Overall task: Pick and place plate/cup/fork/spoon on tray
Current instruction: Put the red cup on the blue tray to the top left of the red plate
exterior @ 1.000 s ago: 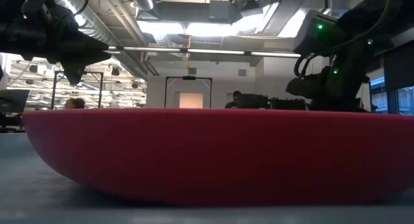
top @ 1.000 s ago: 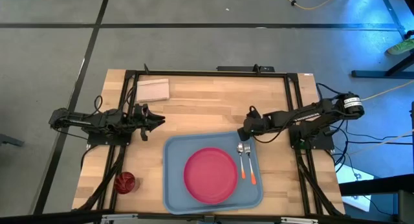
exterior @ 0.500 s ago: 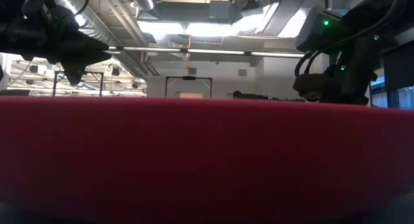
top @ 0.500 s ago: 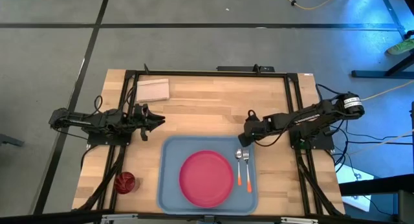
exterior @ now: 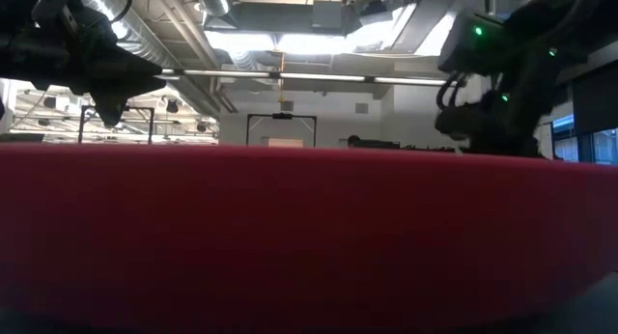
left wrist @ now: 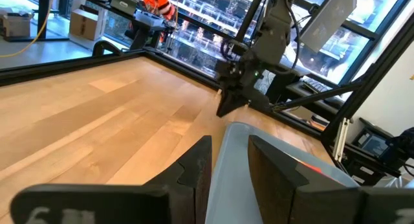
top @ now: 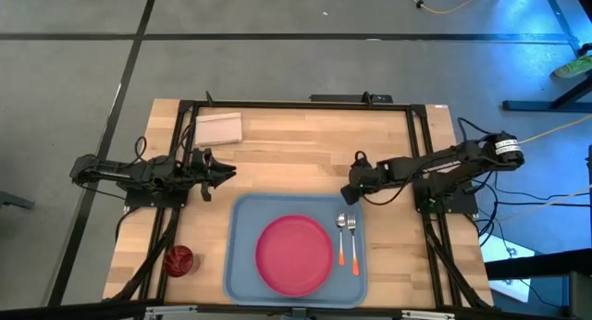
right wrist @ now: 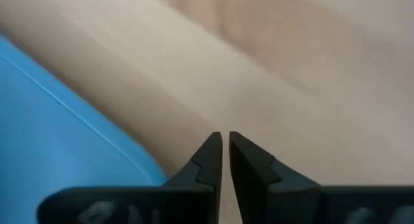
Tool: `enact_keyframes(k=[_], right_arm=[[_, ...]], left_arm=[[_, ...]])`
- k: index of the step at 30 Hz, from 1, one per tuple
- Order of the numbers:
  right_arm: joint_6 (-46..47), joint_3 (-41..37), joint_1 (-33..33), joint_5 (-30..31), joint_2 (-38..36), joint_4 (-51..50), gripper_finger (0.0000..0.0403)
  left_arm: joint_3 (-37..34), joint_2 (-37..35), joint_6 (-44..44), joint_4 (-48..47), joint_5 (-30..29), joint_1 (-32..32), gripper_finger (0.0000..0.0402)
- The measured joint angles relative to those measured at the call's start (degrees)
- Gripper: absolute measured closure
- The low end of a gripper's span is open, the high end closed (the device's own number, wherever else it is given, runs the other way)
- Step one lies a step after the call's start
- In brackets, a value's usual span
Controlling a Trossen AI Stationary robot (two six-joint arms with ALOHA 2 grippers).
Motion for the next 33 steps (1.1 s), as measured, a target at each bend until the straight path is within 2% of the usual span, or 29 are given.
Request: enact_keyframes(k=[7,9,16,20,23,28,33], right_arm=[[-10.1,5.7,-0.7,0.9,-3.7,-0.6,0.0368],[-9.9,7.2,0.0,0.3,-4.2,0.0,0.0368],[-11.6,10.8,1.9,-9.5,-4.4,1.3,0.0368],[-33.1,10.8,5.6,-18.1,-4.3,6.5,0.0368],[-40.7,10.8,7.8,-19.0,-5.2,8.7,0.0368],[-43.9,4.8,9.3,-18.2,-8.9,11.6,0.0368],[-40.3,-9.4,9.5,-18.6,-17.5,27.7,0.0368]], left_arm=[[0.0,0.0,0.0,0.0,0.0,0.0,0.0308],[0.0,0.0,0.0,0.0,0.0,0.0,0.0308],[0.0,0.0,0.0,0.0,-0.3,0.0,0.0308],[0.0,0.0,0.0,0.0,-0.1,0.0,0.0308],[0.0,0.0,-0.1,0.0,0.2,0.0,0.0308],[0.0,0.0,-0.1,0.0,0.4,0.0,0.0308],[0.0,0.0,-0.1,0.0,0.7,0.0,0.0308]])
